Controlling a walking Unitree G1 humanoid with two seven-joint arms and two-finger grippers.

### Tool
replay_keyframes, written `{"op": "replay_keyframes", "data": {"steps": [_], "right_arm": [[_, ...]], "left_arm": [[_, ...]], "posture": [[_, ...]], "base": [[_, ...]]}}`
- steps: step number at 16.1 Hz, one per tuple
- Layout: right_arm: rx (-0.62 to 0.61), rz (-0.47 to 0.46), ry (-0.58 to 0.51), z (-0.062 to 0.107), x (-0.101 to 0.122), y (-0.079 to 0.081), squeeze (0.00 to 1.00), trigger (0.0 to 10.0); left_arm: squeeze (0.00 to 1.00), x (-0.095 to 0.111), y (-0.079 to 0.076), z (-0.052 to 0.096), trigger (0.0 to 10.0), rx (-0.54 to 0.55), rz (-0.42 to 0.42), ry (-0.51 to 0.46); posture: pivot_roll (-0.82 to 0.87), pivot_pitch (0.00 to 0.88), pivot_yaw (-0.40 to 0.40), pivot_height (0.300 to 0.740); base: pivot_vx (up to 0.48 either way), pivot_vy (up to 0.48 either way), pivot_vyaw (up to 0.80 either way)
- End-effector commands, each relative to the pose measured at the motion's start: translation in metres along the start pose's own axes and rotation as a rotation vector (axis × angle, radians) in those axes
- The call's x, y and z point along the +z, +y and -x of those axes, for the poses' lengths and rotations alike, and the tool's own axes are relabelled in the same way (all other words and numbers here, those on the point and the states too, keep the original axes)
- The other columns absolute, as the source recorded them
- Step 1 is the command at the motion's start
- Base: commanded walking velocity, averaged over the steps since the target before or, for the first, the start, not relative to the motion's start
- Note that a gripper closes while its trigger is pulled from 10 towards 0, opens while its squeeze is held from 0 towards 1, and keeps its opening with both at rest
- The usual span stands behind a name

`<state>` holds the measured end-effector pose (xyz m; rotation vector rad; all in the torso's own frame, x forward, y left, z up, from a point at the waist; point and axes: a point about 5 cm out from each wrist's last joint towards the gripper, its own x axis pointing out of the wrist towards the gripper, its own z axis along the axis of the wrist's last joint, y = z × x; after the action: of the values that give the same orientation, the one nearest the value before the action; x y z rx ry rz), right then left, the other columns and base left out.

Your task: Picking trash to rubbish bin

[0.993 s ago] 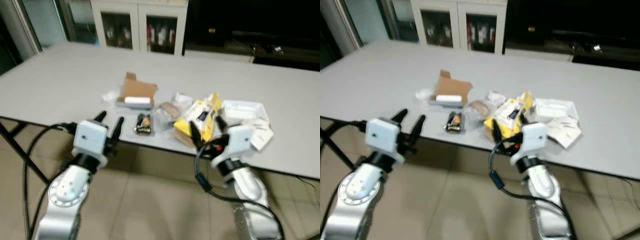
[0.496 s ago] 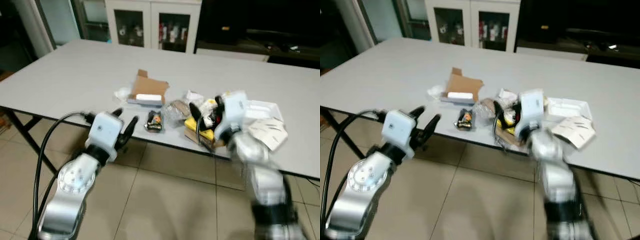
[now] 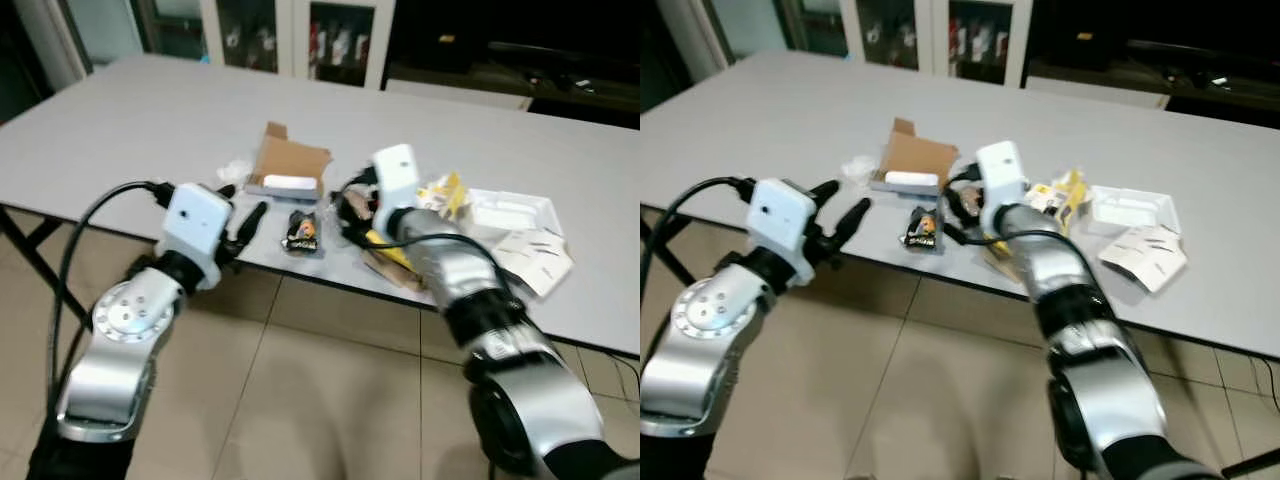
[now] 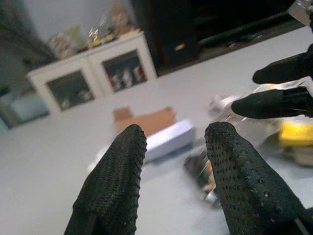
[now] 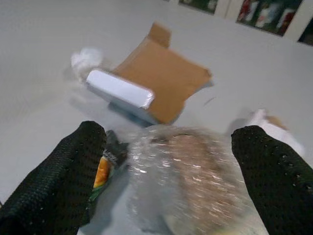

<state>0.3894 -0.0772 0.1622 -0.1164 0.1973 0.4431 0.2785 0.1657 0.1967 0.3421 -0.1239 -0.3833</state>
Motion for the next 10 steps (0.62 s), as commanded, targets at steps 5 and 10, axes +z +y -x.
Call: {"op": "replay_keyframes", "data": {"steps": [5,10], "right_arm": [[-0.14,0.222,0.045,-0.005,-0.005,-0.011,0.0,10.0],[-0.171,0.212,0.079,-0.005,-0.014,-0.017,0.0,10.0]], "left_arm": [[0.0,0.016,-0.017,0.014,10.0,-0.143,-0.026,-0.02],[0.0,0.02,-0.022,0.012,10.0,-0.195,-0.016,-0.014]], "posture": [[0.07,0.101,-0.089,0.74],[0.07,0.103,-0.067,0.74]], "base": [[0.0,0.0,0.0],[0.0,0.0,0.0]]}}
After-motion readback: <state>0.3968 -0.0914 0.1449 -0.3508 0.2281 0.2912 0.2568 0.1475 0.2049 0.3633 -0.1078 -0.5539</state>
